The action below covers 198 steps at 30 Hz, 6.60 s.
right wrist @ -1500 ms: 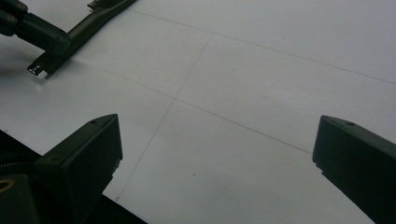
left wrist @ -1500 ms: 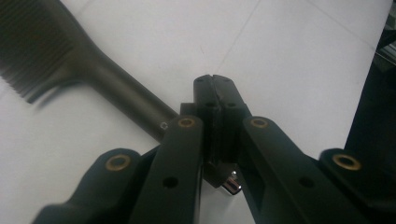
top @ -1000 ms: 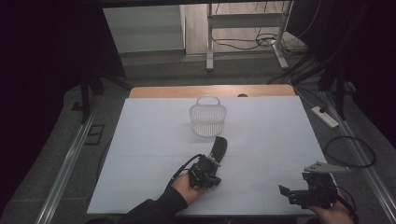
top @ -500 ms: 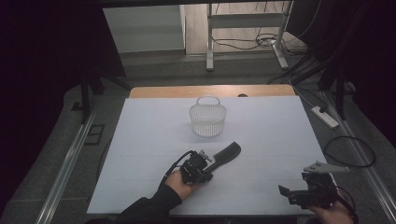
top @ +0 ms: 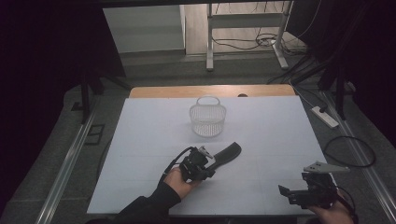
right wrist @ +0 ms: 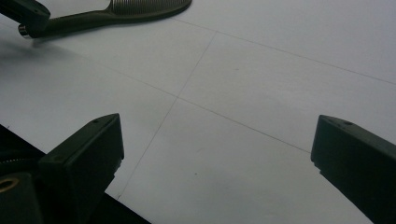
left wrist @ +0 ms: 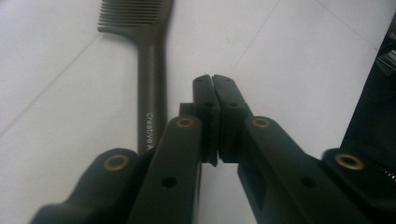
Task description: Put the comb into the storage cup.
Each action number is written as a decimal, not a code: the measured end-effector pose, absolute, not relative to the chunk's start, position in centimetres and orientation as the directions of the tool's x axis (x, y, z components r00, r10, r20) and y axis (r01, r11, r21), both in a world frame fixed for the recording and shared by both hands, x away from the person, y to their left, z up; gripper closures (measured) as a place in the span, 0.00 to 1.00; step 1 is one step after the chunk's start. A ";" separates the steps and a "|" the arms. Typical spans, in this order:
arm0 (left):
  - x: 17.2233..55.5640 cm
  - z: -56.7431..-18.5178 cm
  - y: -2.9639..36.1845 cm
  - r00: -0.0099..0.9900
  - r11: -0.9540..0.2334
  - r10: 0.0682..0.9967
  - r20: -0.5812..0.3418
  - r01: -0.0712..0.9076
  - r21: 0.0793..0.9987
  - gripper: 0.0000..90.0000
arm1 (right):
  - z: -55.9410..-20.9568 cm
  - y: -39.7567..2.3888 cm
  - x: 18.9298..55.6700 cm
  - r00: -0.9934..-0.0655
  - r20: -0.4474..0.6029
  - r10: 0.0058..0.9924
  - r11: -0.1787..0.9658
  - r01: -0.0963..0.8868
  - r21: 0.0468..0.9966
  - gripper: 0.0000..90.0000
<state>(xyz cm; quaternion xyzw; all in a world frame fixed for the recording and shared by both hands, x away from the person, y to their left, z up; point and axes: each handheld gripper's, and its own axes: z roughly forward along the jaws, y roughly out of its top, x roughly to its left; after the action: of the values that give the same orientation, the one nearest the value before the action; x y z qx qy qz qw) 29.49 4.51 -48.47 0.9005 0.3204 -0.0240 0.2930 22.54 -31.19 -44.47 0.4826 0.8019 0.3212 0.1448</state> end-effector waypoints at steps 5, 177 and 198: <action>29.8 -48.1 5.0 0.782 -0.609 0.583 -0.219 0.600 0.520 0.83 | -44.5 -31.2 22.5 -0.493 0.077 0.867 0.329 0.680 0.655 0.03; 24.1 -43.9 13.7 0.779 -0.477 0.613 -0.130 0.497 0.725 0.81 | -41.8 -26.2 25.3 -0.700 0.186 0.690 0.312 0.518 0.797 0.00; 23.1 -44.3 14.1 0.769 -0.460 0.627 -0.129 0.498 0.735 0.81 | -41.5 -22.6 27.6 -0.752 0.266 0.603 0.313 0.530 0.788 0.00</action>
<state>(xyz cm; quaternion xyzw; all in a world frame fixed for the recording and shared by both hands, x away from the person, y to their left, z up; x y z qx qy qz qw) 23.12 14.13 -44.27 0.8506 0.3306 0.0801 0.4010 27.64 -22.60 -41.48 0.3499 0.8094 0.4701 0.0391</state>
